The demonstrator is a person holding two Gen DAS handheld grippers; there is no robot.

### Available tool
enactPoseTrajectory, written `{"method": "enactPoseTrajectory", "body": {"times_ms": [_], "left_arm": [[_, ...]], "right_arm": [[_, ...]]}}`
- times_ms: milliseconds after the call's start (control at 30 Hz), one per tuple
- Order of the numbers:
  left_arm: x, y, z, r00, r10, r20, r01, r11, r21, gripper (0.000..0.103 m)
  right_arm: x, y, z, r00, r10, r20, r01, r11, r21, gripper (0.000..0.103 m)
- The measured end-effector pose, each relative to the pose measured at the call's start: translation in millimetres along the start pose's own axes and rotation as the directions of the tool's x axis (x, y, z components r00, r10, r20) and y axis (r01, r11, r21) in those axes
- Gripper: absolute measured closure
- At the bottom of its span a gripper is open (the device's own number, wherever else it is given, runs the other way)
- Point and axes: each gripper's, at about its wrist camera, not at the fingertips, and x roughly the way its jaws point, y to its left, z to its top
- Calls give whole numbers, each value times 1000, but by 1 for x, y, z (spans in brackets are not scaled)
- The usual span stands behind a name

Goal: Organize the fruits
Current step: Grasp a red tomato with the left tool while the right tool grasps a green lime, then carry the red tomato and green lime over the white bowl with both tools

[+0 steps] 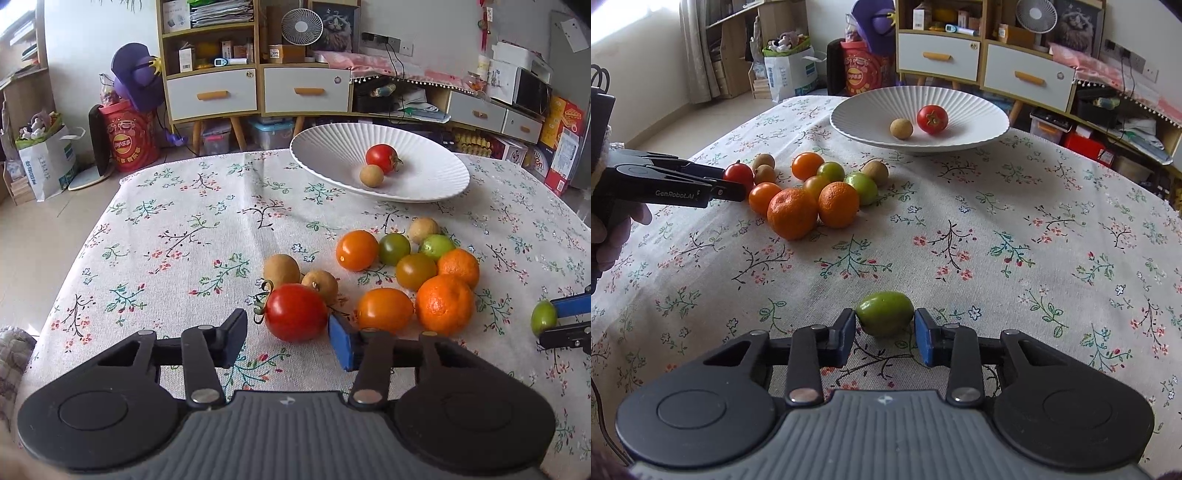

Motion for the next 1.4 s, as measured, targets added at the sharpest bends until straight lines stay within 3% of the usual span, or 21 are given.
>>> {"method": "enactPoseTrajectory", "body": {"times_ms": [267, 867, 1400], "left_arm": [[3, -3, 3, 1000, -3, -2, 3, 1000, 14, 67], [-8, 0, 13, 999, -31, 12, 31, 999, -28, 68], [-13, -28, 46, 993, -99, 64, 101, 994, -33, 68]], "right_arm": [[0, -1, 1, 1000, 4, -2, -4, 1000, 2, 72], [-7, -3, 14, 999, 4, 35, -5, 1000, 26, 72], [-6, -15, 69, 988, -33, 154, 19, 996, 90, 72]]}}
